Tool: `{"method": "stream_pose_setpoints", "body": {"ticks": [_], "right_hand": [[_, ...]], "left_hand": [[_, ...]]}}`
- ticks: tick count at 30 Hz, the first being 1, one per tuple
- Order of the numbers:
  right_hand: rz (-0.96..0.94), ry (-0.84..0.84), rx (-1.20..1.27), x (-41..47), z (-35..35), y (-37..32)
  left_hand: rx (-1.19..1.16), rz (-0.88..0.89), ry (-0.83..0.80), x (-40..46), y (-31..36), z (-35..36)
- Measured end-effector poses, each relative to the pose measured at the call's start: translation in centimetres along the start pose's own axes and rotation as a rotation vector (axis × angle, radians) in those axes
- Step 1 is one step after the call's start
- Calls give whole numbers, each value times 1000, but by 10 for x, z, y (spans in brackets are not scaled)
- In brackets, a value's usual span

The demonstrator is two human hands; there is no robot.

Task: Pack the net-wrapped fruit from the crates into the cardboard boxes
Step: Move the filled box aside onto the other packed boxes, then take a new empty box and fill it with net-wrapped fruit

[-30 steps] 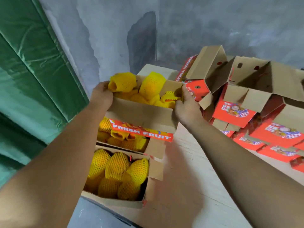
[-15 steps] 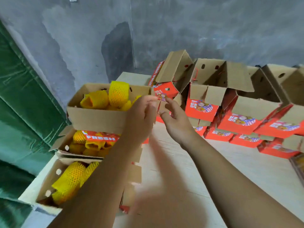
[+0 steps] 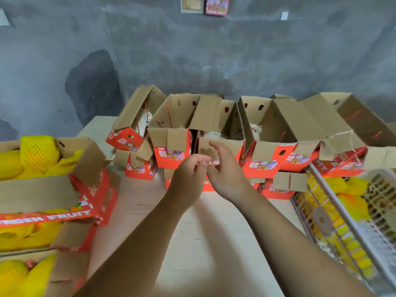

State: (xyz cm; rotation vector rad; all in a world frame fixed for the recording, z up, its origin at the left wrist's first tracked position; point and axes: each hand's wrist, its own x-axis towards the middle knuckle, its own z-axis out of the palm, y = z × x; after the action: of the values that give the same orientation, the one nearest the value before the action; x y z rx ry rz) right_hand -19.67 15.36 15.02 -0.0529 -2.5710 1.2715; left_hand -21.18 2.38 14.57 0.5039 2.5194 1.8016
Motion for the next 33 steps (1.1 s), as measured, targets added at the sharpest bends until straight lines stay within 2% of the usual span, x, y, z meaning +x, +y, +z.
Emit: {"method": "stream_pose_setpoints", "body": {"ticks": [4, 7, 9, 15, 24, 27, 30, 33], "right_hand": [[25, -95, -192, 38, -39, 33], [30, -212, -370, 50, -44, 50], [3, -206, -456, 49, -42, 60], [-11, 42, -337, 17, -47, 60], [80, 207, -107, -97, -59, 41], [150, 231, -105, -134, -67, 45], [256, 226, -187, -162, -85, 60], [341, 17, -170, -185, -114, 81]], "left_hand": [[28, -107, -12, 16, 18, 33], [-5, -164, 89, 17, 19, 45], [-67, -179, 141, 13, 17, 48], [-179, -309, 246, 4, 12, 37], [-338, -439, 64, -27, -2, 32], [-368, -500, 39, -43, -23, 29], [-404, -516, 118, -53, -50, 23], [-451, -495, 266, -60, -75, 17]]}}
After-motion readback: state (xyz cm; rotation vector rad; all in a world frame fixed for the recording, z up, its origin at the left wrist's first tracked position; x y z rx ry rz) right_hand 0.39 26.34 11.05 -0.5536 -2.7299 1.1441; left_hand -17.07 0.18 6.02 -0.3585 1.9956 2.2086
